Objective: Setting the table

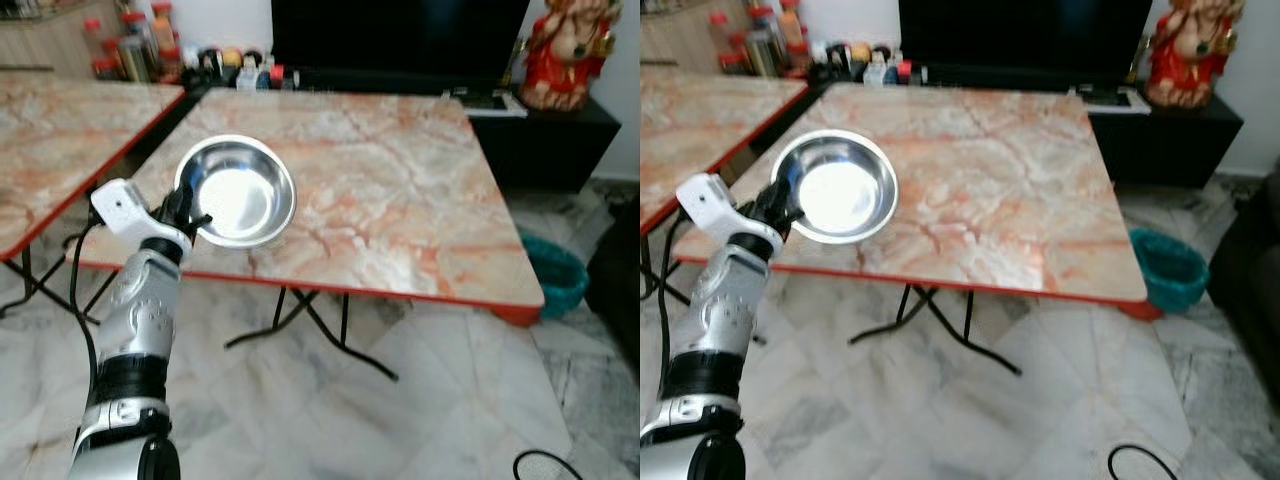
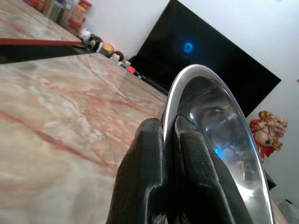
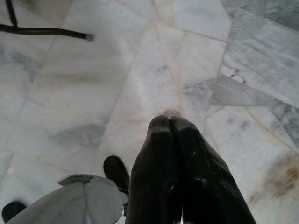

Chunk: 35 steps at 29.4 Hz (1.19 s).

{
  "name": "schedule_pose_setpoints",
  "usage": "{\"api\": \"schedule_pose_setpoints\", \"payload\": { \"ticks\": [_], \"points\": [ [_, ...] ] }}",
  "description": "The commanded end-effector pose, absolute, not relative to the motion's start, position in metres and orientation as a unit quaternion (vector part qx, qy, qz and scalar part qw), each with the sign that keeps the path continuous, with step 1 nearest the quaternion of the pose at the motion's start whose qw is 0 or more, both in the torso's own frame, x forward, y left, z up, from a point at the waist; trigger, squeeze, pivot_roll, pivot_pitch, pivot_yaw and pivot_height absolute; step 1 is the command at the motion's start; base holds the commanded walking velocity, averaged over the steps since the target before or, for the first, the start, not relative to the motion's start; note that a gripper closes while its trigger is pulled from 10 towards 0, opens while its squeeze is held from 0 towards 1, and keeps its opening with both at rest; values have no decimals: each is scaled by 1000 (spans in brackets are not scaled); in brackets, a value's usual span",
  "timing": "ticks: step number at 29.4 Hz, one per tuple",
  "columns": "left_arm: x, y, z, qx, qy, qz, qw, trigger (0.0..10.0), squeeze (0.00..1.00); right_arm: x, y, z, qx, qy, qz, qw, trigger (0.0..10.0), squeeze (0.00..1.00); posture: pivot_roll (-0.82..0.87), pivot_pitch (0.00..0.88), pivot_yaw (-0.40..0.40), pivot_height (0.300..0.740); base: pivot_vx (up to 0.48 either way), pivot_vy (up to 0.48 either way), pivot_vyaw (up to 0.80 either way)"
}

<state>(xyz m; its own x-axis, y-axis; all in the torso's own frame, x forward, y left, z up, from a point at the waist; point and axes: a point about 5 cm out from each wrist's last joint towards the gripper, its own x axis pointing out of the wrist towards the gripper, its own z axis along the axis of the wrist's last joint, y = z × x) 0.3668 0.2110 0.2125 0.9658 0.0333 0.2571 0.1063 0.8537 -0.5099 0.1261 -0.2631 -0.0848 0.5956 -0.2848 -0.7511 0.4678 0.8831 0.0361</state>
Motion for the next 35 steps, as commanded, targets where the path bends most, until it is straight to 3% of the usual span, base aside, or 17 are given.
{"api": "schedule_pose_setpoints", "payload": {
  "ticks": [1, 35],
  "points": [
    [364, 213, 219, -262, -141, -23, 955, 10000, 0, 124, -262, -87, 125, 401, -216, 882, 10000, 0, -49, 90, -17, 740, 244, 0, 0],
    [363, 205, 218, -258, -126, -47, 957, 10000, 0, 127, -260, -86, 122, 401, -206, 884, 10000, 0, -44, 74, -17, 740, 284, 0, -206]
  ]
}}
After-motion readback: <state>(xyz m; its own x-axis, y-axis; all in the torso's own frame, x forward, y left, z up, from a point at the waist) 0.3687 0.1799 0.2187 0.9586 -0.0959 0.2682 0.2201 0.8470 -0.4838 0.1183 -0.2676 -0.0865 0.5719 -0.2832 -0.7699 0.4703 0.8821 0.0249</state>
